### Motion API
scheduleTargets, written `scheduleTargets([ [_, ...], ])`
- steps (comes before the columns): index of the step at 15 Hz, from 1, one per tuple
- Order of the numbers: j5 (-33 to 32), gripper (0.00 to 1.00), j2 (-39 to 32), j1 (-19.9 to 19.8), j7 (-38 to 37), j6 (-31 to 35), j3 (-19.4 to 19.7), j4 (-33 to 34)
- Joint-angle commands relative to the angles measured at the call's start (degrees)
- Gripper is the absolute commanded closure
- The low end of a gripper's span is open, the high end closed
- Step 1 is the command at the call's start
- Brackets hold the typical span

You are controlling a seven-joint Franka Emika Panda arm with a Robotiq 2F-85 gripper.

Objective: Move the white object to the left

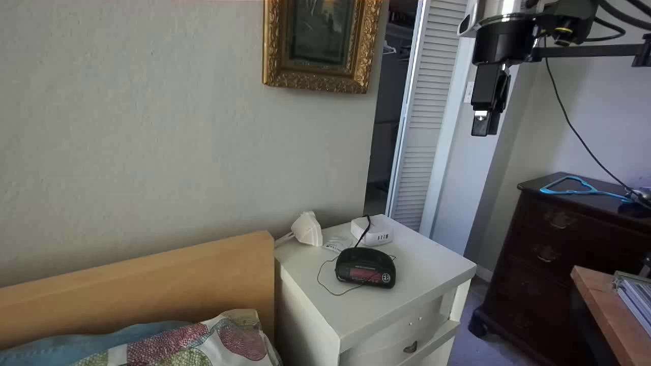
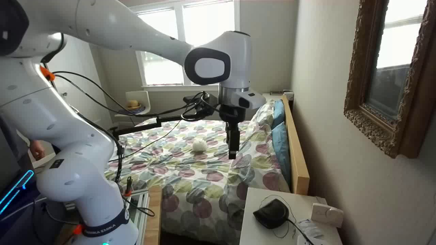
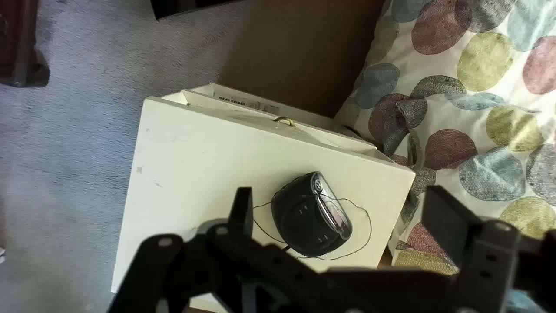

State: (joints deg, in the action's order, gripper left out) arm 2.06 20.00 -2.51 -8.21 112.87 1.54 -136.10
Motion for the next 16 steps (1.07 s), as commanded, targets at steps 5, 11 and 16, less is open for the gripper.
scheduleTargets([
  [5, 0.07, 0.00, -0.02, -0.22, 0.08, -0.12, -0.19, 0.09],
  [11, -2.43, 0.00, 0.09, 0.02, 3.89, -0.72, -0.22, -0.05],
  [16, -5.61, 0.00, 0.35, 1.22, 16.04, -1.38, 0.48, -0.32],
])
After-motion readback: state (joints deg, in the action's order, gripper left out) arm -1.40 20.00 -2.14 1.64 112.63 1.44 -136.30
